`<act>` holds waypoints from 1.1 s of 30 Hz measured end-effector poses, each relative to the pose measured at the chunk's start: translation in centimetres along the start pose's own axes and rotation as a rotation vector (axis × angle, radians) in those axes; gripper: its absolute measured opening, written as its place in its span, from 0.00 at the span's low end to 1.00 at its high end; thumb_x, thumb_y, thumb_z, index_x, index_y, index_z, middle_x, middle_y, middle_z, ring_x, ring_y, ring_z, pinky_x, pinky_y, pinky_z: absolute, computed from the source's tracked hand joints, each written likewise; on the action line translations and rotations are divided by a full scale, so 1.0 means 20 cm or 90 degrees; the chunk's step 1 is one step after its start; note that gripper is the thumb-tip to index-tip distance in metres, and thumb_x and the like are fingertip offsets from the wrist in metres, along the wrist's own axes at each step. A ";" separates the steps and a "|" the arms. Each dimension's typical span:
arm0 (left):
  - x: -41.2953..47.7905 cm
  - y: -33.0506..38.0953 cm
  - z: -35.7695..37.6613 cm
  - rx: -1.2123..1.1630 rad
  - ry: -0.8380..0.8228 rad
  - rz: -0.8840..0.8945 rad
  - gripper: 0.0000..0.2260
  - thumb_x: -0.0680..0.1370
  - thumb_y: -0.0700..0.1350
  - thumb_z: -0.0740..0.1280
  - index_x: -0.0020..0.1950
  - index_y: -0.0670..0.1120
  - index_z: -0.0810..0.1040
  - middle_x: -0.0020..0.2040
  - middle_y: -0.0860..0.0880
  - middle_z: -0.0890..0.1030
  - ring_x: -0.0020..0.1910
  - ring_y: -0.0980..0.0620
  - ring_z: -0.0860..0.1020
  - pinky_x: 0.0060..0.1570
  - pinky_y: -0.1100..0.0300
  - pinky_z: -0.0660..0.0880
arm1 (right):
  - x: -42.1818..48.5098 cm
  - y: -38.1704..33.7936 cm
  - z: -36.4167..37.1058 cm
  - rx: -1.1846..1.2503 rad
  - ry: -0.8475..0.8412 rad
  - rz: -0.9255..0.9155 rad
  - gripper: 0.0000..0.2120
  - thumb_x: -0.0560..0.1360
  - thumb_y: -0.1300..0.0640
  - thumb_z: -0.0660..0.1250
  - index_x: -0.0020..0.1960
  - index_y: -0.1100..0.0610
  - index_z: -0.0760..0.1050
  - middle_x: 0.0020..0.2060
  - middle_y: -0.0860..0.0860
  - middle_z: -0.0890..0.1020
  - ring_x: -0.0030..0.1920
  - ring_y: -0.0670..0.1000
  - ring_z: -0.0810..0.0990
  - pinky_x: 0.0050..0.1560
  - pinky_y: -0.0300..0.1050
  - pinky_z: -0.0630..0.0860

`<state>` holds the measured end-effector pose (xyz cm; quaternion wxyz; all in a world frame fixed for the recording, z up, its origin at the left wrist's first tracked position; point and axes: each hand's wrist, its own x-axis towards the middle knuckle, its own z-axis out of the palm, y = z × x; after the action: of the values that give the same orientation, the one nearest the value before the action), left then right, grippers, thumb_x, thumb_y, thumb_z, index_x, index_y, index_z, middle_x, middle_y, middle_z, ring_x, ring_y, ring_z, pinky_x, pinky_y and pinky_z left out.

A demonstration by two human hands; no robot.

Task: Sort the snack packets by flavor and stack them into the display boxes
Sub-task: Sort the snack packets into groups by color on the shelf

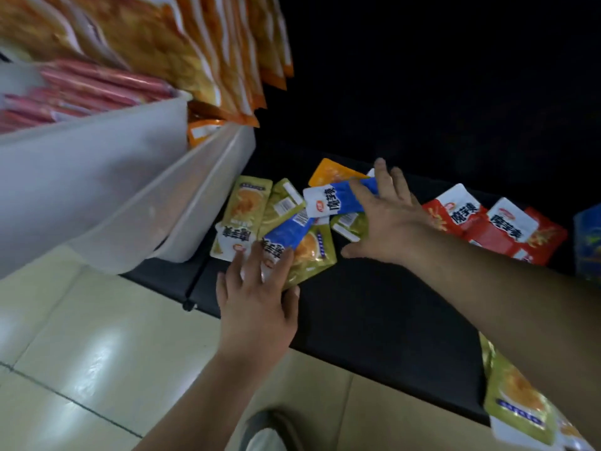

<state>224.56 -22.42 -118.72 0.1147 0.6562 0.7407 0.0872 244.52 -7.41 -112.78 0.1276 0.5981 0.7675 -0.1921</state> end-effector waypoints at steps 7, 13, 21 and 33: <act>0.08 -0.16 -0.10 -0.072 0.096 0.051 0.35 0.72 0.62 0.73 0.75 0.48 0.73 0.73 0.40 0.72 0.69 0.35 0.71 0.67 0.39 0.72 | 0.07 0.04 0.04 0.035 -0.086 -0.004 0.54 0.71 0.34 0.75 0.81 0.33 0.39 0.83 0.44 0.36 0.83 0.59 0.36 0.80 0.65 0.56; 0.19 -0.22 -0.12 -0.078 -0.060 -0.020 0.45 0.64 0.70 0.71 0.77 0.52 0.68 0.74 0.39 0.70 0.75 0.35 0.66 0.73 0.41 0.68 | -0.12 0.01 0.14 0.069 -0.047 -0.070 0.48 0.71 0.32 0.73 0.81 0.33 0.49 0.83 0.42 0.46 0.83 0.57 0.44 0.79 0.55 0.59; 0.01 -0.10 -0.11 -0.108 0.096 0.109 0.18 0.76 0.61 0.68 0.59 0.51 0.82 0.53 0.47 0.81 0.51 0.45 0.78 0.51 0.51 0.78 | -0.28 0.03 0.15 0.137 -0.057 -0.089 0.42 0.65 0.31 0.76 0.76 0.33 0.66 0.78 0.38 0.61 0.77 0.48 0.62 0.77 0.48 0.63; 0.20 -0.06 -0.17 -0.178 0.020 -0.079 0.26 0.69 0.53 0.78 0.64 0.52 0.76 0.52 0.51 0.81 0.51 0.47 0.79 0.49 0.51 0.78 | -0.30 0.06 0.18 0.133 -0.043 -0.105 0.26 0.78 0.37 0.65 0.76 0.30 0.64 0.78 0.36 0.59 0.78 0.49 0.60 0.74 0.48 0.67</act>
<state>221.98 -18.58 -115.92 0.1980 0.5856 0.7621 0.1925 247.05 -14.01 -113.53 0.0741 0.5364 0.7852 -0.3006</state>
